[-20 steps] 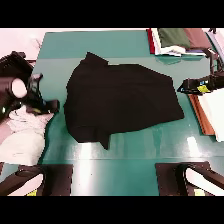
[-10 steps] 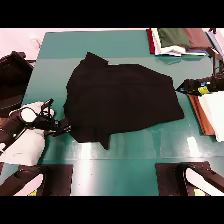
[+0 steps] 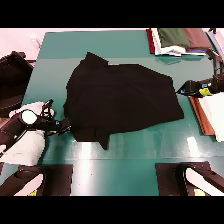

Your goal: Fold the shirts.

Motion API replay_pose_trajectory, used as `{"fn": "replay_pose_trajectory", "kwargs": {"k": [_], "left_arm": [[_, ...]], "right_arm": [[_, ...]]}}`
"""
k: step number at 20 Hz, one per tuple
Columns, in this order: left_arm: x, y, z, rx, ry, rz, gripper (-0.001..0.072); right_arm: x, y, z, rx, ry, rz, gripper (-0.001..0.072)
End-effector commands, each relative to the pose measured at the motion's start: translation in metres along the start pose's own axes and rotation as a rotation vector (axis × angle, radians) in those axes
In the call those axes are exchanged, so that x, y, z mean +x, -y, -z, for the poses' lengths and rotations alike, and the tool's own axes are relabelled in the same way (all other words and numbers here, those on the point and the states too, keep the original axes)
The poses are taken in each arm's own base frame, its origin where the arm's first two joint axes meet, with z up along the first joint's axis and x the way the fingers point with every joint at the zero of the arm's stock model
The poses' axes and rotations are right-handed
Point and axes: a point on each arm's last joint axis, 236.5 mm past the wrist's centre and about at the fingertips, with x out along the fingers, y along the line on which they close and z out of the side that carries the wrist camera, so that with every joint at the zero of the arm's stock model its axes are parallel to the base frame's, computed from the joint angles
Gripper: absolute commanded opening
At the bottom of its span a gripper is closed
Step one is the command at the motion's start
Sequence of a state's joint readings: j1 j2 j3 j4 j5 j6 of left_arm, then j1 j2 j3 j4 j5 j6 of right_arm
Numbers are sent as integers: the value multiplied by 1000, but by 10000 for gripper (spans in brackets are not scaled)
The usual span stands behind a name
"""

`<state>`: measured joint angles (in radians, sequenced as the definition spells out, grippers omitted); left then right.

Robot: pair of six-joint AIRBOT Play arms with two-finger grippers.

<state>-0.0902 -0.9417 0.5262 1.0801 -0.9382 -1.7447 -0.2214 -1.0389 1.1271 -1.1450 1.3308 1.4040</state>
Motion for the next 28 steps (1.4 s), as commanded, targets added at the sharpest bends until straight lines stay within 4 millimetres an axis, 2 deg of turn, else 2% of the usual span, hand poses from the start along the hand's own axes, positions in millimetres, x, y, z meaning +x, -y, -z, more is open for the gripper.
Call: {"fn": "replay_pose_trajectory", "kwargs": {"k": [1, 3, 4, 5, 7, 8, 9, 11, 13, 15, 17, 19, 21, 22, 23, 25, 26, 28], "left_arm": [[-13, 16, -19, 40, 52, 28, 22], [-25, 30, -33, 117, 89, 47, 22], [-31, 36, -39, 137, 106, 55, 22], [-36, 41, -44, 145, 121, 63, 22], [-41, 46, -50, 153, 141, 71, 22], [-41, 46, -50, 153, 141, 71, 22], [-41, 46, -49, 153, 139, 70, 22], [-41, 46, -49, 152, 137, 70, 22], [-41, 46, -49, 152, 137, 70, 23], [-41, 46, -49, 151, 137, 70, 22], [-41, 46, -49, 151, 137, 70, 22], [-43, 47, -53, 145, 151, 74, 22], [-62, 62, -70, 172, 223, 95, 21], [-87, 77, -83, 212, 291, 111, 21], [-117, 94, -96, 256, 368, 124, 21], [-202, 133, -120, 362, 571, 156, 21], [-254, 155, -126, 412, 684, 179, 21], [-356, 195, -119, 498, 895, 243, 22]], "right_arm": [[0, 27, 26, 65, -85, 14, 358], [14, 62, 59, 186, -154, 28, 360], [23, 81, 76, 271, -174, 35, 430], [32, 96, 91, 354, -191, 29, 544], [54, 110, 117, 522, -229, -34, 557], [65, 112, 123, 573, -232, -80, 555], [76, 112, 123, 618, -220, -119, 555], [97, 111, 112, 686, -163, -186, 551], [113, 110, 99, 693, -136, -206, 487], [129, 108, 92, 660, -145, -188, 484], [139, 101, 79, 599, -140, -176, 330], [137, 89, 60, 492, -110, -173, 50], [119, 73, 32, 388, -46, -178, 21], [100, 63, 10, 326, 15, -176, 21], [72, 52, -14, 258, 91, -175, 21], [-2, 23, -62, 115, 274, -166, 21], [-43, 5, -81, 43, 370, -156, 21], [-135, -30, -109, -94, 594, -111, 21]]}}
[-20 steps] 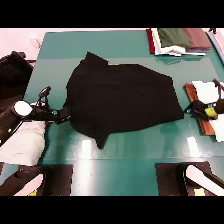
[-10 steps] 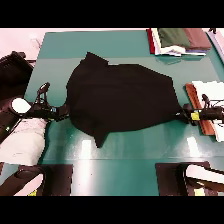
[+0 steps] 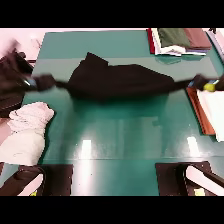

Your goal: Fold the shirts.

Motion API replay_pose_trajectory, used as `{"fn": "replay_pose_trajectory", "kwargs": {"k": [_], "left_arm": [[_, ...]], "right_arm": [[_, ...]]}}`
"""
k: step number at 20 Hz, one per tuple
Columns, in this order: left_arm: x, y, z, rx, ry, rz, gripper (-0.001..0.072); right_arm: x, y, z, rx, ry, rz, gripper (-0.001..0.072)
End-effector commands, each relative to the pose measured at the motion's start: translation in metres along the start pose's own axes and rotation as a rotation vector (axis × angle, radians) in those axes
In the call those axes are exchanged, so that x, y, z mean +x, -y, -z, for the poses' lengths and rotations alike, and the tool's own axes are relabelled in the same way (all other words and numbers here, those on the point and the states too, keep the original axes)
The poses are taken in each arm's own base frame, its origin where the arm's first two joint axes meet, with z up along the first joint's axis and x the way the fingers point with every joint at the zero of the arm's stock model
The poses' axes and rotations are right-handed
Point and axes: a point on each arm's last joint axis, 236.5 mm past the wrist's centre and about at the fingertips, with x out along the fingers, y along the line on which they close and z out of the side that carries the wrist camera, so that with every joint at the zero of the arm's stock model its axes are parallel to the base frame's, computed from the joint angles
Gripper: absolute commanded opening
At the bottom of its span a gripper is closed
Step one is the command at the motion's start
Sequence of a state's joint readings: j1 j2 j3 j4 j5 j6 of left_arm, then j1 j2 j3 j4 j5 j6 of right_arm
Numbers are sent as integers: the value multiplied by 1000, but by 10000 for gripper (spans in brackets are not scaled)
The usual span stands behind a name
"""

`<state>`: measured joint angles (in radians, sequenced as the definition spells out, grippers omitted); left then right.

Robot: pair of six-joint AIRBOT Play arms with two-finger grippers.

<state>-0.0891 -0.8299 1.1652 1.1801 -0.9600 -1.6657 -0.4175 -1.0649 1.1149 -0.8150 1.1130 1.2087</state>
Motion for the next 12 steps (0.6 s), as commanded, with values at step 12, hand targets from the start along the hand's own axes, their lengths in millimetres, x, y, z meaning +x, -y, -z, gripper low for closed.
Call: {"fn": "replay_pose_trajectory", "kwargs": {"k": [12], "left_arm": [[-278, 139, -158, 379, 654, 114, 20]], "right_arm": [[-295, -168, -83, -477, 574, 264, 19]]}}
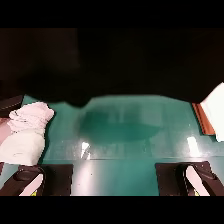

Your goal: Fold the shirts.

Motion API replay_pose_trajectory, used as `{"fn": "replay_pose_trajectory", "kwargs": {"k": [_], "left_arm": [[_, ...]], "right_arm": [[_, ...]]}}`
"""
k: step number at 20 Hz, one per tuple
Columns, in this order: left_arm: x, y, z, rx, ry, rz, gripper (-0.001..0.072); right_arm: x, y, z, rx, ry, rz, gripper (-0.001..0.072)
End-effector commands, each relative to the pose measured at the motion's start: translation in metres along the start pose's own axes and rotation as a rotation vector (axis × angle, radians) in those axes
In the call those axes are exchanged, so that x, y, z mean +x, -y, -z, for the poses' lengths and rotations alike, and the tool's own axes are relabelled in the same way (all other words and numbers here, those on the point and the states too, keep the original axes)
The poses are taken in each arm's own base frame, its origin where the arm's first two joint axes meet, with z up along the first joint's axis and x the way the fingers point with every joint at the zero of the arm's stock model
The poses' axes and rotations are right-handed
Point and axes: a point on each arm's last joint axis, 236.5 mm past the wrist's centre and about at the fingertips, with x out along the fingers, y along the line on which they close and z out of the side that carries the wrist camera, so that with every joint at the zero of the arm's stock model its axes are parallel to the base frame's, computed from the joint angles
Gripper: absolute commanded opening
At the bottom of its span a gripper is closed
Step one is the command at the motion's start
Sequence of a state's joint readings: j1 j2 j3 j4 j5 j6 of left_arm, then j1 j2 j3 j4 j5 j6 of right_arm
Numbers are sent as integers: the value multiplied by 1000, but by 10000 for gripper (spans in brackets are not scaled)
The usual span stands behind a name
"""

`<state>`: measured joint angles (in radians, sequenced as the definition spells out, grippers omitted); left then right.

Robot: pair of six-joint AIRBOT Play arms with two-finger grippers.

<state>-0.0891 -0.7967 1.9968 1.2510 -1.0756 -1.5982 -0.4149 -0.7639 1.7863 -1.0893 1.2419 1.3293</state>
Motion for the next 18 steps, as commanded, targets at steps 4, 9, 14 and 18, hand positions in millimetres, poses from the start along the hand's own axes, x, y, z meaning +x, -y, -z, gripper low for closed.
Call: {"fn": "replay_pose_trajectory", "kwargs": {"k": [4, 9, 14, 18], "left_arm": [[89, -49, 136, -42, -429, -52, 21], [157, -106, 356, -207, -940, -108, 22], [182, -141, 498, -307, -1174, -167, 22], [214, -148, 507, -339, -1087, -167, 21]], "right_arm": [[54, 16, 69, 105, -348, -36, 19], [150, 11, 243, 216, -859, -104, 19], [202, 15, 386, 329, -1183, -115, 19], [249, 19, 400, 358, -1176, -138, 19]]}}
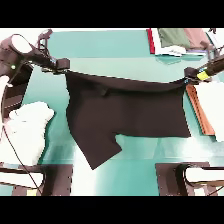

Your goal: Fold the shirts.

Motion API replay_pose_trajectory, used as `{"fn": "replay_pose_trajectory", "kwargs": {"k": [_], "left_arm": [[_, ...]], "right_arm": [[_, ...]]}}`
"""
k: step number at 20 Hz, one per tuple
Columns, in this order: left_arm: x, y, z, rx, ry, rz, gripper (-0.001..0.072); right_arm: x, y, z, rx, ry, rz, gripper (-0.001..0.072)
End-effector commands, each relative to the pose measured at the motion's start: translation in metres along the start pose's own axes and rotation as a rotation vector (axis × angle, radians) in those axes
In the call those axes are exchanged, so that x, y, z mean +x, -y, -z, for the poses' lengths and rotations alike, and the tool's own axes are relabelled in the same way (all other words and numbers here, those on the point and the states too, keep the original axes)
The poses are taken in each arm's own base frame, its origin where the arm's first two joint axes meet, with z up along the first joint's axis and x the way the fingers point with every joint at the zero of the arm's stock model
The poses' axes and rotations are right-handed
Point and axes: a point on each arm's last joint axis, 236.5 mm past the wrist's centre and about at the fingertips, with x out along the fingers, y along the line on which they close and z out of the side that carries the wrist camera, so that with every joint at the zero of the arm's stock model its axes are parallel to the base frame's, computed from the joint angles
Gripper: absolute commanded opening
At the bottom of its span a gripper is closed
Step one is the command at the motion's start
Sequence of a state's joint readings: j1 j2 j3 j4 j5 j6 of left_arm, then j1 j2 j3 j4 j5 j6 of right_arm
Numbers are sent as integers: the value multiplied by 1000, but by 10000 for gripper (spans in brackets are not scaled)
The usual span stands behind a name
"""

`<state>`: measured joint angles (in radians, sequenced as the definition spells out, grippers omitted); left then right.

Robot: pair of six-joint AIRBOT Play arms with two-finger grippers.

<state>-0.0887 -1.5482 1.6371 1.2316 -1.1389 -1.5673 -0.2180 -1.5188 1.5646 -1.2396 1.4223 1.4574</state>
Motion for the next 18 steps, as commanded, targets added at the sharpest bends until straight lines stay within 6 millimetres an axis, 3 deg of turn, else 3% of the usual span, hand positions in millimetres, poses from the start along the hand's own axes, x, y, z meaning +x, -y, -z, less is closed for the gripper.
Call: {"fn": "replay_pose_trajectory", "kwargs": {"k": [1, 3, 7, 10, 13, 14, 15, 16, 18], "left_arm": [[25, -2, -7, -31, 11, 21, 21], [23, -1, 14, 0, -77, 27, 22], [32, -7, 65, 27, -259, 30, 22], [52, -13, 97, -6, -326, 32, 22], [66, -14, 113, -60, -343, 48, 24], [66, -15, 114, -93, -345, 39, 80], [66, -15, 113, -119, -342, 35, 399], [63, -15, 113, -131, -342, 29, 559], [49, -15, 112, -109, -340, 15, 539]], "right_arm": [[30, 4, -23, 24, -28, -47, 20], [21, 5, -29, 0, -30, -63, 20], [14, 28, -4, 16, -127, -42, 20], [27, 40, 19, 65, -198, -54, 20], [46, 44, 41, 95, -263, -65, 46], [50, 45, 43, 100, -266, -65, 250], [51, 46, 44, 102, -267, -62, 450], [50, 45, 43, 100, -267, -62, 458], [39, 46, 46, 102, -277, -65, 456]]}}
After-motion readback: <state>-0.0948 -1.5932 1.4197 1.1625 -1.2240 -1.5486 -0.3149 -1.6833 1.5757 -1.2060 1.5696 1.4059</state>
